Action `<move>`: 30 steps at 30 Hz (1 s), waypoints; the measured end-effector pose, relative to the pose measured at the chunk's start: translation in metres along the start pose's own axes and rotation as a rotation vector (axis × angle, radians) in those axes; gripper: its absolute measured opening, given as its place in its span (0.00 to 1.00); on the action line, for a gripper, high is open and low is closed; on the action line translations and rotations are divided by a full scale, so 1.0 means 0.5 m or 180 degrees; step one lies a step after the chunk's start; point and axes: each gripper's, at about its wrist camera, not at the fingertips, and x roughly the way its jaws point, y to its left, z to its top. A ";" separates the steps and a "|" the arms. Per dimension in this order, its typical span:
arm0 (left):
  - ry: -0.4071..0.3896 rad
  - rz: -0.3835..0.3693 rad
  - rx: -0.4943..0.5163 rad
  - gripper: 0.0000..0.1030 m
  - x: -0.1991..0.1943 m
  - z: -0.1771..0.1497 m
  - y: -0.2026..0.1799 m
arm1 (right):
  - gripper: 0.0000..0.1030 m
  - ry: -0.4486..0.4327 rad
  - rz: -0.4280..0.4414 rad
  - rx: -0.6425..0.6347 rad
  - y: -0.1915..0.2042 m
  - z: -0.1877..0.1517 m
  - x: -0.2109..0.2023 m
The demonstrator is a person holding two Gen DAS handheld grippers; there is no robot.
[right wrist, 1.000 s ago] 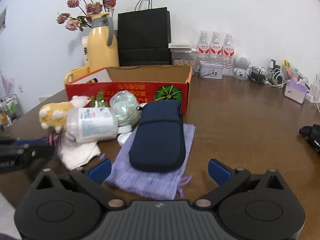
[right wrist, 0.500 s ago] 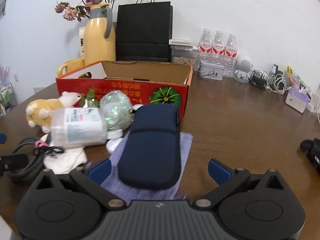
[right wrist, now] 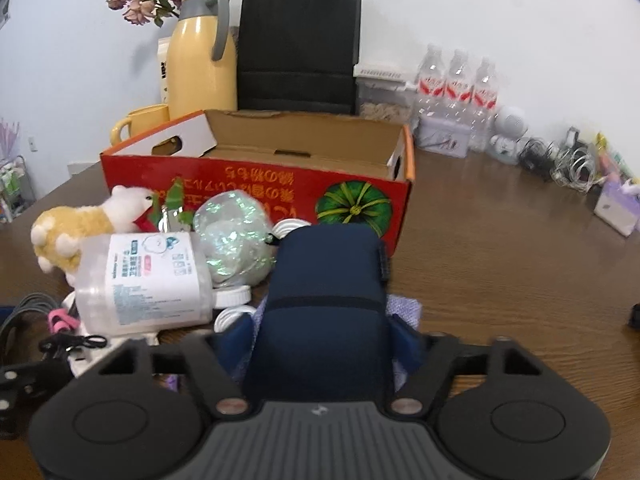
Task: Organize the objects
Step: 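Grasp the black braided cable with the left gripper while the right gripper grasps the navy glasses case, then carry the cable and glasses case into the cardboard box and release both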
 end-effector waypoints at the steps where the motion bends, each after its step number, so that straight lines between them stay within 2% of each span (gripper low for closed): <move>1: -0.0006 -0.0010 -0.0017 0.88 -0.002 -0.001 0.001 | 0.62 -0.0002 0.0010 0.0002 -0.001 0.000 -0.001; 7: -0.0137 -0.0048 -0.0034 0.88 -0.029 0.003 0.000 | 0.58 -0.0048 0.0043 -0.0003 0.000 -0.007 -0.019; 15: -0.0483 -0.0092 0.0001 0.88 -0.102 0.039 0.000 | 0.58 -0.0252 0.0071 -0.0004 -0.005 0.006 -0.066; 25: -0.0872 -0.0066 -0.0025 0.88 -0.112 0.176 -0.009 | 0.58 -0.0512 0.0147 -0.0089 -0.001 0.075 -0.097; 30: -0.0902 -0.0058 -0.0096 0.88 -0.075 0.264 -0.008 | 0.58 -0.0592 0.0159 -0.0074 -0.001 0.127 -0.081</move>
